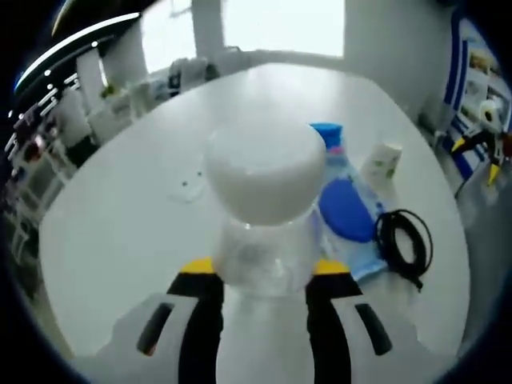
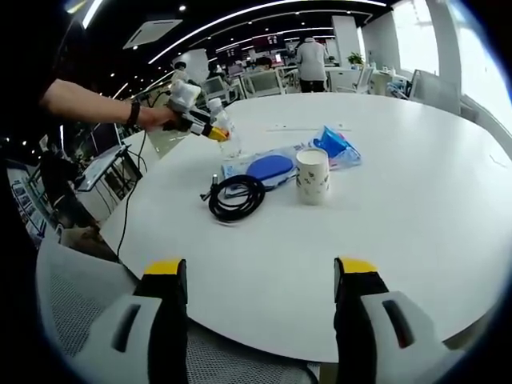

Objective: Arrange the tabletop items into an orderly group along one side of the table until the central work area is clear of visible clutter.

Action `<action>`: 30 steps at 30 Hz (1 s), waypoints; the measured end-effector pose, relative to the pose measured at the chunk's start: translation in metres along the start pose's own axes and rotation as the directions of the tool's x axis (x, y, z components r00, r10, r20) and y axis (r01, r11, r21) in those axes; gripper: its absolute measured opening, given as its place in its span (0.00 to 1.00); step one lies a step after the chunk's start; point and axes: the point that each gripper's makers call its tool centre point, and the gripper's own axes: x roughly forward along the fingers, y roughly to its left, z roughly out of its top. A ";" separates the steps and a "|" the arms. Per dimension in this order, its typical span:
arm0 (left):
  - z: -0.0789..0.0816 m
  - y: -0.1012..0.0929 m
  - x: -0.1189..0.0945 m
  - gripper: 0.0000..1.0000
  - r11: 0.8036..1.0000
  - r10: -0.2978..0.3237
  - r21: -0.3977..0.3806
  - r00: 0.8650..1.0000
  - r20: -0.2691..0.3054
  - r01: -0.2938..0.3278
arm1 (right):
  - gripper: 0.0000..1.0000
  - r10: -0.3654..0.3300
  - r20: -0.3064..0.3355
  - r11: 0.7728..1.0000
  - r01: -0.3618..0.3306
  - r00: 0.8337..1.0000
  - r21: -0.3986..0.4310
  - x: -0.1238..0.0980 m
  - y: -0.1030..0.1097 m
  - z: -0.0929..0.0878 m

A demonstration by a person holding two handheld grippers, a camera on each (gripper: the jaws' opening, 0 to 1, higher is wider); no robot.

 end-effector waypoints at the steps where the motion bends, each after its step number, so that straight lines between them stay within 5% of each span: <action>1: 0.000 0.000 0.000 0.37 1.000 0.004 0.010 1.000 0.006 -0.004 | 0.75 -0.002 0.000 1.000 0.002 1.000 0.001 0.000 0.000 0.000; 14: 0.000 0.002 0.002 0.40 1.000 0.007 0.002 1.000 0.022 -0.007 | 0.75 -0.009 0.004 1.000 0.009 1.000 0.007 0.000 -0.003 0.000; 16: -0.001 -0.002 0.003 0.49 1.000 0.000 -0.030 1.000 0.025 0.001 | 0.75 -0.009 0.005 1.000 0.009 1.000 0.006 0.000 -0.003 0.001; 19: -0.005 -0.007 0.005 0.78 0.999 0.005 -0.036 1.000 0.013 -0.005 | 0.75 -0.008 0.005 1.000 0.008 1.000 0.001 0.000 -0.002 0.001; 20: -0.006 -0.007 0.005 0.79 0.999 0.007 -0.038 1.000 0.013 -0.007 | 0.75 -0.009 0.007 1.000 0.009 1.000 0.001 0.000 -0.002 0.001; 30: 0.007 -0.015 0.001 0.76 0.996 0.044 -0.074 0.998 0.053 -0.040 | 0.75 -0.006 0.014 1.000 0.006 1.000 0.004 0.000 -0.002 0.002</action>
